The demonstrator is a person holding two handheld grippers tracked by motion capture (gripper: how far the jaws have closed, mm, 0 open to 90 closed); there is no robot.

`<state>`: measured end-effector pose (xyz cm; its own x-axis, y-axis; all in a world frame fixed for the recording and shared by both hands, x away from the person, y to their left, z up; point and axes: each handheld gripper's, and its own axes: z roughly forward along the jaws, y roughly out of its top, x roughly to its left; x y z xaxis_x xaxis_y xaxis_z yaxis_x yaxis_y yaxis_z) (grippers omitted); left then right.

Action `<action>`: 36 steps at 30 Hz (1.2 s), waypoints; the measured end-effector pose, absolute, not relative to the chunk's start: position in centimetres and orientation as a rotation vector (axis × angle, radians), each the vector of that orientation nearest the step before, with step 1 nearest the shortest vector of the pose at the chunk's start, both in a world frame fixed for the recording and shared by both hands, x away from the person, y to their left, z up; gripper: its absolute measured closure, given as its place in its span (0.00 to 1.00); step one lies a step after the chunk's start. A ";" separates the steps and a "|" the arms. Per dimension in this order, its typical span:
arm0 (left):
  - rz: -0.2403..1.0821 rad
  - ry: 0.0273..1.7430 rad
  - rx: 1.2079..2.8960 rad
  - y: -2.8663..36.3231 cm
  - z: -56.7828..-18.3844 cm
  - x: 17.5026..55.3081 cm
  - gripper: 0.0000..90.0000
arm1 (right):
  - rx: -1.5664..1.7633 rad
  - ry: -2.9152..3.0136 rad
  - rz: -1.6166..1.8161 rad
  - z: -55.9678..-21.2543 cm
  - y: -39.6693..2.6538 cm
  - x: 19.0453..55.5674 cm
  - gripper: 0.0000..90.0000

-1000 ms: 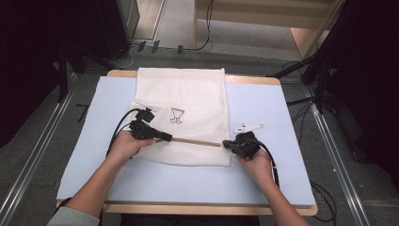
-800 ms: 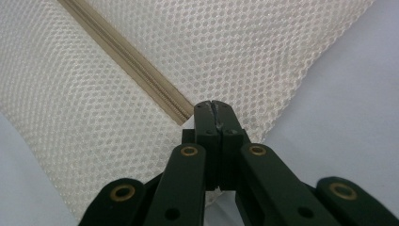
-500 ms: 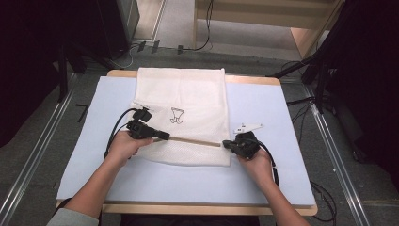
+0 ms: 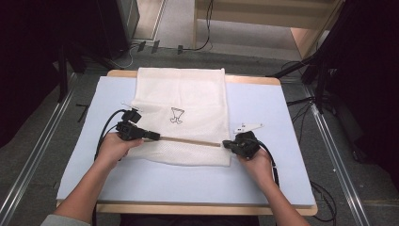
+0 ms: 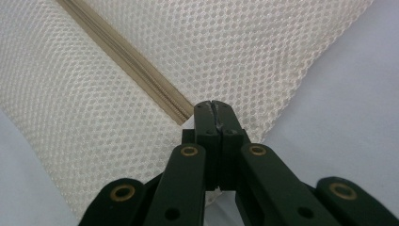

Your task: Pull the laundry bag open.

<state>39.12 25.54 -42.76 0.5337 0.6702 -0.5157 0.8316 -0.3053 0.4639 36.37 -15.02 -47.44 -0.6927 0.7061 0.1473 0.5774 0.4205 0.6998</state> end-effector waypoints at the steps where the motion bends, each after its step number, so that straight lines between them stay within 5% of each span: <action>1: -0.292 1.228 2.054 25.8 -42.8 39.1 0.99 | 1.141 2.501 1.129 -47.4 -15.0 36.4 1.00; 36: -0.294 1.227 2.017 27.6 -42.5 38.7 0.99 | 1.133 2.508 1.135 -47.4 -15.1 36.5 1.00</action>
